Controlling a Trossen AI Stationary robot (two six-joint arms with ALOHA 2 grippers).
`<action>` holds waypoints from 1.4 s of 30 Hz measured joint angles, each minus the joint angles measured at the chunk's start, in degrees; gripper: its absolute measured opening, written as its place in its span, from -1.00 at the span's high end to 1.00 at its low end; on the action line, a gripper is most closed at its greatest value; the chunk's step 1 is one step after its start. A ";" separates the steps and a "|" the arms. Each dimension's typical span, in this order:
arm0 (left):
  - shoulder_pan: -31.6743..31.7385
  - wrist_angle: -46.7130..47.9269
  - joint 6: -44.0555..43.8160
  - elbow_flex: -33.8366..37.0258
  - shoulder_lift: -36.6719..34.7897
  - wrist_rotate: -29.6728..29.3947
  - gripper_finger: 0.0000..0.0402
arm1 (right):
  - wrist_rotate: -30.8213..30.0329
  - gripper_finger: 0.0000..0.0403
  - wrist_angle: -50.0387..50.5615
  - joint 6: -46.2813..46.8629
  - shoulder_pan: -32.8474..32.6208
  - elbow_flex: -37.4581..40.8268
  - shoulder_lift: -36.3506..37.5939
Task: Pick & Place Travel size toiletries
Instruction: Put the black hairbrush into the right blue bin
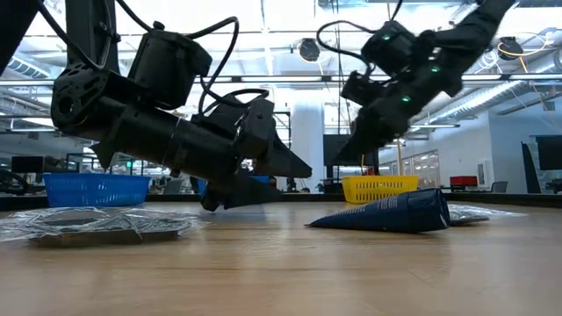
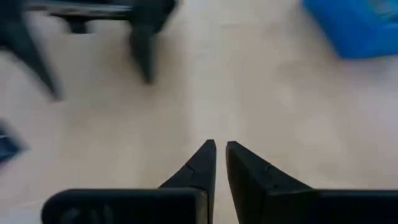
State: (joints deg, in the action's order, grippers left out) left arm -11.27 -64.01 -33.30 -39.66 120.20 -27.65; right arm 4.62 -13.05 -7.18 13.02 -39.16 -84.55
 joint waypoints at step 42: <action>-2.28 15.48 13.26 -18.21 -0.02 4.06 -0.73 | -2.75 0.02 -29.22 23.63 -23.18 28.62 0.09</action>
State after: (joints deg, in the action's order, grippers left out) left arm -13.55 -48.53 -20.04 -57.87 120.18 -23.58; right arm 1.87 -42.27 16.45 -10.16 -10.55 -84.47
